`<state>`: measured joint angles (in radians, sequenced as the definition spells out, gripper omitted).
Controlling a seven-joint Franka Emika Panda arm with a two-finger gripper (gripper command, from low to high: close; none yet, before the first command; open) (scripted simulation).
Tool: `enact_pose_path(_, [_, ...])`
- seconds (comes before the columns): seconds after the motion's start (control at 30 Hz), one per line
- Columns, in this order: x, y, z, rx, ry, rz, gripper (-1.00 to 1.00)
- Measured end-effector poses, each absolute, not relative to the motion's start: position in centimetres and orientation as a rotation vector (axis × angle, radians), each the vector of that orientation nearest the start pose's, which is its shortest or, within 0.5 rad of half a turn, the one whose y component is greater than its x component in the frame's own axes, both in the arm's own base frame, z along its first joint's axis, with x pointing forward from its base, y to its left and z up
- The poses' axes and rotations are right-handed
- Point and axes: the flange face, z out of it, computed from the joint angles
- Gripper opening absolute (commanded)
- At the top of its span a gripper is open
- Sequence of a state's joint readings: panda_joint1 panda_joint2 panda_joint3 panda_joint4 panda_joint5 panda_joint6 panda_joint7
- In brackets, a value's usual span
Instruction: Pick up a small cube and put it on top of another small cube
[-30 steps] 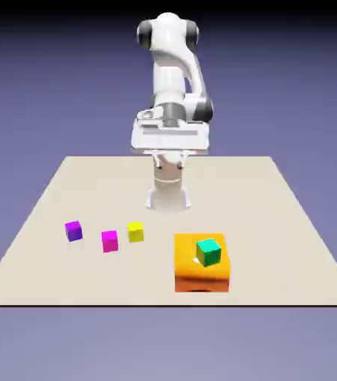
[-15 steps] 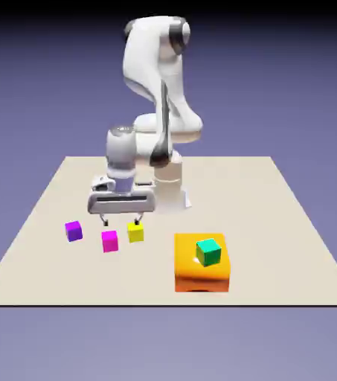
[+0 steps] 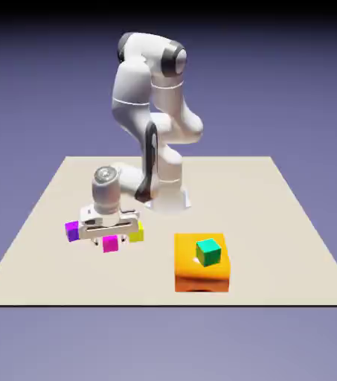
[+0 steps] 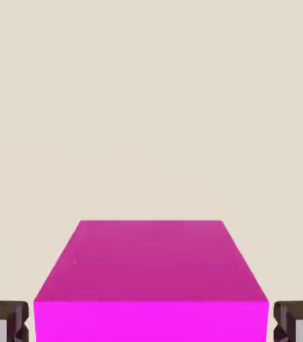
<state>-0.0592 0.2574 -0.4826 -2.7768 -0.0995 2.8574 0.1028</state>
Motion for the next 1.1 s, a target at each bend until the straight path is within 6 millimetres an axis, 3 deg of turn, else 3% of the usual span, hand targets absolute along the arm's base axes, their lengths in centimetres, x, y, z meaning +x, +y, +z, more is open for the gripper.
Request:
enact_pose_path(0.2, [30.6,-19.4,18.9,-3.111,0.871,0.292,-1.0])
enact_pose_path(0.27, [30.6,-19.3,19.4,-3.111,0.868,0.293,-1.0])
enact_pose_path(0.5, [27.8,-14.9,22.4,-2.88,1.284,0.311,-1.0])
enact_pose_path(0.7, [24.8,-12.4,24.7,-2.723,1.63,0.321,-1.0])
enact_pose_path(0.73, [24.8,-12.4,24.7,-2.723,1.63,0.321,-1.0])
enact_pose_path(1.0, [23.9,-12.2,18.0,-2.725,1.631,0.321,-1.0])
enact_pose_path(1.03, [23.9,-12.1,17.8,-2.725,1.631,0.32,1.0])
enact_pose_path(1.1, [23.9,-12.1,17.8,-2.725,1.631,0.32,1.0])
